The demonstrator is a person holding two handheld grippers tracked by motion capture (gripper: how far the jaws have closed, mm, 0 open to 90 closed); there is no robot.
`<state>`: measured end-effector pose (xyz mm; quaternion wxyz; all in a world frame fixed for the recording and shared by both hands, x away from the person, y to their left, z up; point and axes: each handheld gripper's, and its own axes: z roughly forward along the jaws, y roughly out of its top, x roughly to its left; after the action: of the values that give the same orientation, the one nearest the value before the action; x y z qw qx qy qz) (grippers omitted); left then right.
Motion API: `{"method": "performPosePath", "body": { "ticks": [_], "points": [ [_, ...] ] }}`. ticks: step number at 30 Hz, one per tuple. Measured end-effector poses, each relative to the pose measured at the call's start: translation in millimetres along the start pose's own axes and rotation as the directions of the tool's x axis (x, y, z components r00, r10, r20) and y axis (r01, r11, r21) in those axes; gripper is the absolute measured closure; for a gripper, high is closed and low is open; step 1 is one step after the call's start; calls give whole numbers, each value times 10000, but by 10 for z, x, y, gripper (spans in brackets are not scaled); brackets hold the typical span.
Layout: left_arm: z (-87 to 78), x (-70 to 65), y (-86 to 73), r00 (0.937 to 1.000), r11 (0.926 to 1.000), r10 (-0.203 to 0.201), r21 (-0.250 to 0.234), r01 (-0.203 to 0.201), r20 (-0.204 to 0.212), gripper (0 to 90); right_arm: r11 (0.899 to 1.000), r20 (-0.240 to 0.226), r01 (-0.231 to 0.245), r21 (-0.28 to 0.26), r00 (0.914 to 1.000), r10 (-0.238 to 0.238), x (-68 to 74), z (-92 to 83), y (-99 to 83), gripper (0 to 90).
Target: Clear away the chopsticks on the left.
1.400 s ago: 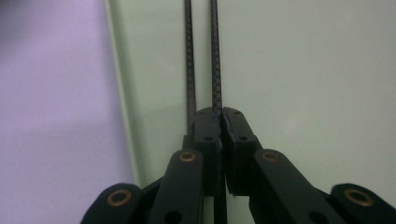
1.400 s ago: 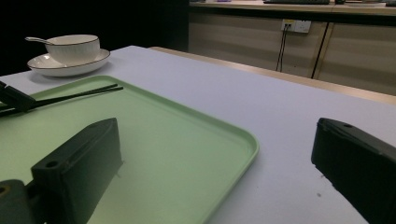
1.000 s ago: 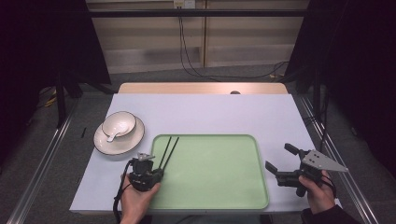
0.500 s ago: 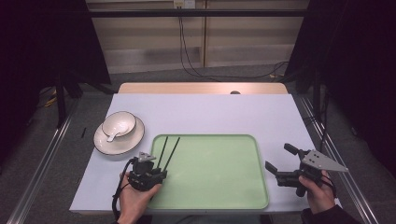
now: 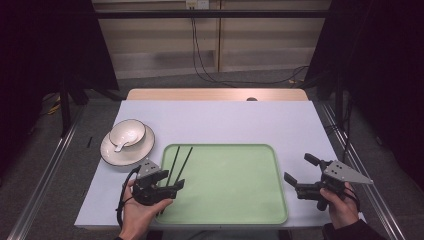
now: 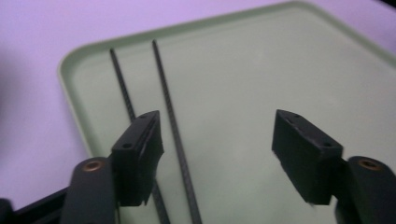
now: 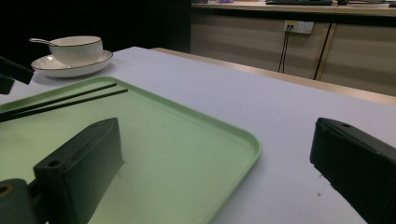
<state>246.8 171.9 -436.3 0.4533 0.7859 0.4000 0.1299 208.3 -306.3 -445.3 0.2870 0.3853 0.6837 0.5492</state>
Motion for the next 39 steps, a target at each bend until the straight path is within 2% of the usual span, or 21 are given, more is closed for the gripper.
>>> {"method": "performPosePath", "body": {
  "ticks": [2, 3, 4, 8, 9, 11, 15, 18, 20, 22, 24, 25, 26, 28, 29, 30, 31, 34, 36, 37, 39],
  "points": [
    [-51, 3, 20, 9986, 9984, 521, -226, -519, 84, 192, 10000, 9, -17, -13, 10000, 17, 2, 1, 1, 21],
    [-81, 11, 22, 9978, 9974, 662, -298, -660, 66, 168, 10000, -13, 35, 2, 10000, -35, -2, 1, 0, 21],
    [-104, 21, 20, 9973, 9966, 732, -396, -727, 93, 97, 10000, -49, -40, 30, 10000, 40, 3, 1, 2, 21],
    [-225, 81, -13, 9955, 9938, 877, -712, -850, 357, 64, 10000, -6, 78, 16, 10000, -78, 1, 6, 3, 21],
    [-260, 95, -31, 9959, 9932, 824, -851, -790, 363, 54, 10000, -4, 90, 20, 10000, -90, 1, 8, 3, 21],
    [-329, 126, -75, 9938, 9883, 1097, -1090, -1070, 192, 32, 9999, -17, 116, 19, 9999, -116, -3, 11, 2, 21],
    [-446, 210, -134, 9956, 9878, 878, -1318, -827, 336, 32, 10000, 19, 92, 35, 10000, -92, 0, 12, 1, 21],
    [-536, 245, -189, 9978, 9858, 661, -1553, -641, 75, 34, 10000, 10, 82, 26, 10000, -82, 0, 7, 2, 21],
    [-624, 280, -262, 9988, 9813, 427, -1871, -462, -230, 33, 10000, 18, 44, 11, 10000, -44, 4, 3, 1, 21],
    [-653, 293, -283, 9986, 9793, 416, -1969, -471, -320, 34, 10000, 28, 52, 14, 10000, -52, 3, 5, 0, 21],
    [-714, 316, -325, 9984, 9735, 179, -2267, -296, -535, 34, 10000, 12, 92, 36, 10000, -92, 3, 6, 1, 20],
    [-782, 346, -370, 9964, 9601, -254, -2797, 19, -804, 34, 10000, 14, 91, 1, 10000, -91, 5, 8, 0, 21],
    [-810, 364, -393, 9955, 9563, -394, -2923, 127, -857, 34, 9999, 1, 107, 25, 9999, -107, 2, 6, 0, 21],
    [-842, 392, -424, 9960, 9571, -372, -2895, 121, -816, 30, 9999, 38, 140, 30, 9999, -140, 0, 7, 0, 21],
    [-859, 405, -449, 9949, 9530, -575, -3015, 299, -831, 23, 10000, 76, 97, 13, 9999, -97, 6, 4, 0, 20],
    [-878, 418, -463, 9951, 9527, -625, -3018, 365, -772, 23, 10000, 76, 97, 13, 9999, -97, 6, 4, 0, 20],
    [-928, 432, -461, 9938, 9531, -393, -3026, 59, -1043, 23, 10000, 84, 39, -34, 10000, -38, 5, 3, 4, 20],
    [-966, 456, -471, 9931, 9509, -507, -3090, 155, -1059, 19, 9999, 60, 141, -40, 9999, -141, 4, -3, 4, 20],
    [-983, 473, -516, 9884, 9533, -730, -3004, 298, -1335, 16, 9999, 48, 98, -38, 9999, -97, 12, -5, 5, 19],
    [-995, 495, -539, 9889, 9561, -768, -2909, 367, -1275, 17, 9999, 39, 54, -100, 10000, -54, 19, -5, 10, 18],
    [-1032, 523, -573, 9855, 9515, -875, -3053, 393, -1457, 17, 9999, 74, 100, -86, 9999, -99, 22, -10, 11, 17]
  ]
}}
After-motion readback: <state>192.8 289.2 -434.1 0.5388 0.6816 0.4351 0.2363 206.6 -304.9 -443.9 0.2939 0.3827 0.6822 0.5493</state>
